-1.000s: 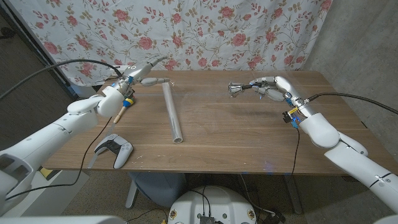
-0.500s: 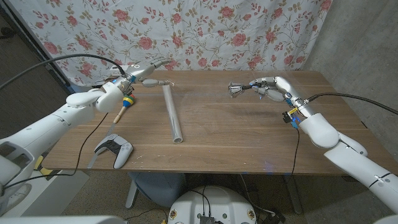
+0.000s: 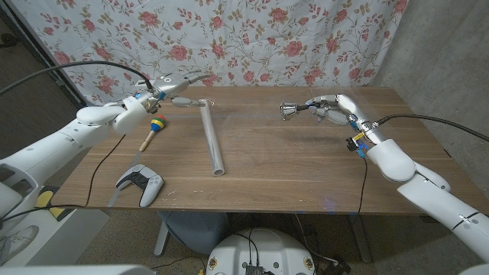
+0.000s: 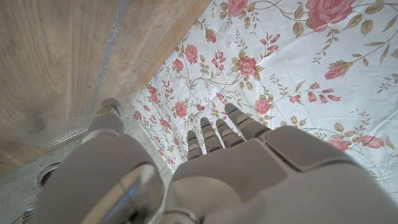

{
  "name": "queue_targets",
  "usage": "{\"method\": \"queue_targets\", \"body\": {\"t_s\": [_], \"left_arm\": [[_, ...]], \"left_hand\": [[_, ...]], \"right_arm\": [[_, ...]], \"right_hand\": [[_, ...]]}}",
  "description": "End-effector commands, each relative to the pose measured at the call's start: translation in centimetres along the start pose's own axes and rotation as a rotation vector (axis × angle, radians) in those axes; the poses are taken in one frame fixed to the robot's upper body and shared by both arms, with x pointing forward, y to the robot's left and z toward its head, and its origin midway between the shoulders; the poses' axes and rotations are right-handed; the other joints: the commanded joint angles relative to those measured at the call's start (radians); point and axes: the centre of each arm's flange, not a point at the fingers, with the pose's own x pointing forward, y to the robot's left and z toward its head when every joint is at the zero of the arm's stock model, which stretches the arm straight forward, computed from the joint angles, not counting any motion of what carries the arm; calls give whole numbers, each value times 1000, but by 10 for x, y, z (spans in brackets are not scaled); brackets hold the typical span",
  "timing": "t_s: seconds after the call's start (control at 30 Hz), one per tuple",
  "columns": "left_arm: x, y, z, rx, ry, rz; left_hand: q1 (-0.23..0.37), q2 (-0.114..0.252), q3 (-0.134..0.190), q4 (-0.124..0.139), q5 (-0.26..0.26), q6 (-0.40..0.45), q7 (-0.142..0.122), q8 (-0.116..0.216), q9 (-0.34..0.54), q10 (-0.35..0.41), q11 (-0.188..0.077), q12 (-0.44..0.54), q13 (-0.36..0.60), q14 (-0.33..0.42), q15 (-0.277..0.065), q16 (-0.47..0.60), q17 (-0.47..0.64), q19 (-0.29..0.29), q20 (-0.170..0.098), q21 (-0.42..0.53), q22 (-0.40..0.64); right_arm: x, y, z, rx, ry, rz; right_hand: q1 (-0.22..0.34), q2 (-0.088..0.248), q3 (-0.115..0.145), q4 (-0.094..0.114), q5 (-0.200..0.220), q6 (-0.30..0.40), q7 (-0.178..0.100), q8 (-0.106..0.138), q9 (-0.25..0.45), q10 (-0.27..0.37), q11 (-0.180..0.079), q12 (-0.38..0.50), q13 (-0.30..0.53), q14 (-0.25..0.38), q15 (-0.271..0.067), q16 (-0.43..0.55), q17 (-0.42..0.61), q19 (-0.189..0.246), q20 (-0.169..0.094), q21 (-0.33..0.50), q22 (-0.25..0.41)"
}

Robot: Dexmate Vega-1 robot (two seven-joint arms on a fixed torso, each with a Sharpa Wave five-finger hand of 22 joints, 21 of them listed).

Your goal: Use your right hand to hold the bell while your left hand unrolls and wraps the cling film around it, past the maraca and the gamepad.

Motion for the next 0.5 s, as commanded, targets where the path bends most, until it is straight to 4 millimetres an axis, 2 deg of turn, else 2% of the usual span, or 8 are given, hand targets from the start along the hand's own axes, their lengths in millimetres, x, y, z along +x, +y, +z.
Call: {"method": "queue_targets", "body": {"t_s": [0.03,0.23,0.5], "left_arm": [[-7,9,-12,82,8,-31],[-6,11,-16,117,-21,-73],[1,12,-14,140,-50,-94]], "left_hand": [[1,15,6,4,8,9,-4,8,4,13,-1,12,4,20,-12,5,3,10,-1,0,3],[28,45,28,-2,14,7,-5,14,8,8,0,12,8,23,-10,2,2,9,2,-2,3],[44,38,32,-11,14,-1,-4,20,13,-1,5,12,12,29,-1,-1,1,53,1,11,3]], "right_arm": [[4,2,-1,1,-1,4],[5,1,-1,-1,-6,6],[3,0,-1,-3,-2,3]], "right_hand": [[7,4,7,1,6,7,2,-2,4,4,-5,1,3,8,-3,-2,2,-6,-143,10,-2],[6,3,8,1,6,8,1,-3,4,4,-5,0,3,9,-3,-5,3,-8,-143,14,-7],[6,3,9,0,6,7,1,-4,5,6,-5,0,5,11,-3,-6,6,-9,-143,19,-14]]}}
